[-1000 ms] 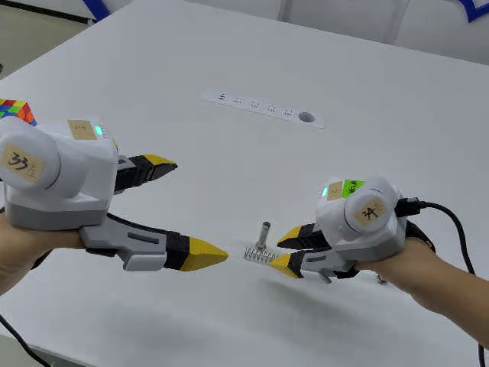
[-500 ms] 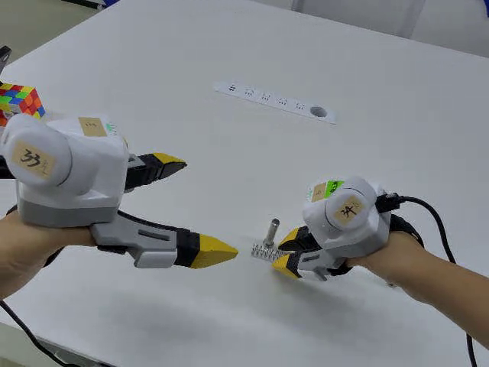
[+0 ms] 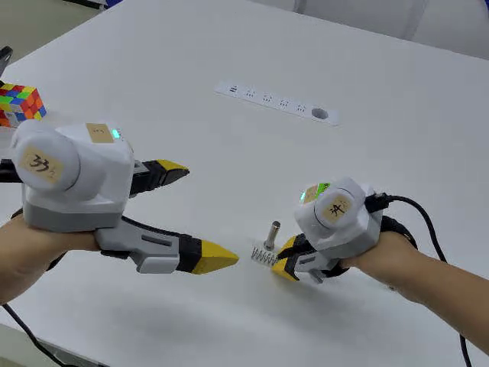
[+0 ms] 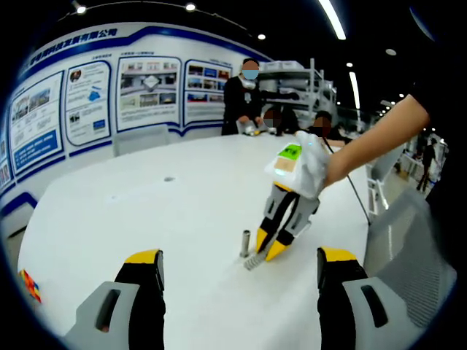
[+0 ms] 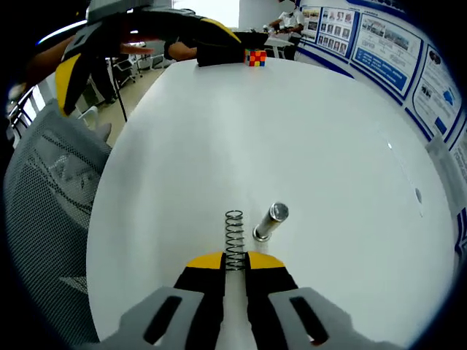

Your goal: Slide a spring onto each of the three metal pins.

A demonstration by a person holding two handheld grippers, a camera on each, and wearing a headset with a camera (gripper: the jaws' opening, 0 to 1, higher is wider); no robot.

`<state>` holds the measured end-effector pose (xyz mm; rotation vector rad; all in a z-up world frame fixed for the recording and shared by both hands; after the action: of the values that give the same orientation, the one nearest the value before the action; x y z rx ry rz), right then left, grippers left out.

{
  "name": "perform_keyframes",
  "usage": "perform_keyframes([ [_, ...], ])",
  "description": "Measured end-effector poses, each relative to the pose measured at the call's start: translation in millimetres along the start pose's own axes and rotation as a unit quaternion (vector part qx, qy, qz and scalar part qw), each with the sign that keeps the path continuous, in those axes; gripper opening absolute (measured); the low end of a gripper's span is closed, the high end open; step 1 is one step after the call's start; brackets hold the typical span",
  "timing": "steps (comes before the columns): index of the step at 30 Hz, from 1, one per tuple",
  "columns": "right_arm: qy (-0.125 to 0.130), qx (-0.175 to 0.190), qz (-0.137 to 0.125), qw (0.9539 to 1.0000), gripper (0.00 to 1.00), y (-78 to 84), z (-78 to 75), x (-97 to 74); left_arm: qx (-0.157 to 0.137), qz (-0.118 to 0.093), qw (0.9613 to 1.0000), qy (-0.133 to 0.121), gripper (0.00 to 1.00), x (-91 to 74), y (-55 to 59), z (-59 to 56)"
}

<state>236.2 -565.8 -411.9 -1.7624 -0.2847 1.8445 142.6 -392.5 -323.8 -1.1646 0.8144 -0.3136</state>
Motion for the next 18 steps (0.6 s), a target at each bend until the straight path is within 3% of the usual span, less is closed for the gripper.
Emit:
perform_keyframes([
  [3,0.004,-0.019,0.009,0.9998,0.11,1.6,5.1,-3.2,0.003,0.000,1.0000,0.005,0.87,0.7,-2.0,-2.3],
  [7,-0.006,-0.023,0.000,0.9997,0.11,0.6,12.3,-13.6,0.014,0.003,0.9998,0.014,0.84,2.1,-2.7,-6.9],
  [11,-0.013,-0.038,-0.016,0.9991,0.11,-3.0,22.1,-31.0,0.021,-0.007,0.9995,0.022,0.74,3.2,-7.1,-11.8],
  [18,-0.020,-0.072,-0.045,0.9962,0.11,-13.2,35.8,-69.4,0.042,-0.016,0.9977,0.050,0.68,8.7,-21.0,-22.0],
])
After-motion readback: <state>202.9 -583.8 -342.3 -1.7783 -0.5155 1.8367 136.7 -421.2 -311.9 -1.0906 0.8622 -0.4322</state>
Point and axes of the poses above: the centre of the closed fingertips' face, and the gripper's own axes: x roughly forward along the fingers, z roughly to its left, y roughly out of its underside, the point moved 9 cm from there along -x, roughly backward along the fingers, and after that the axes turned 14 degrees about x, right-handed, at the moved point
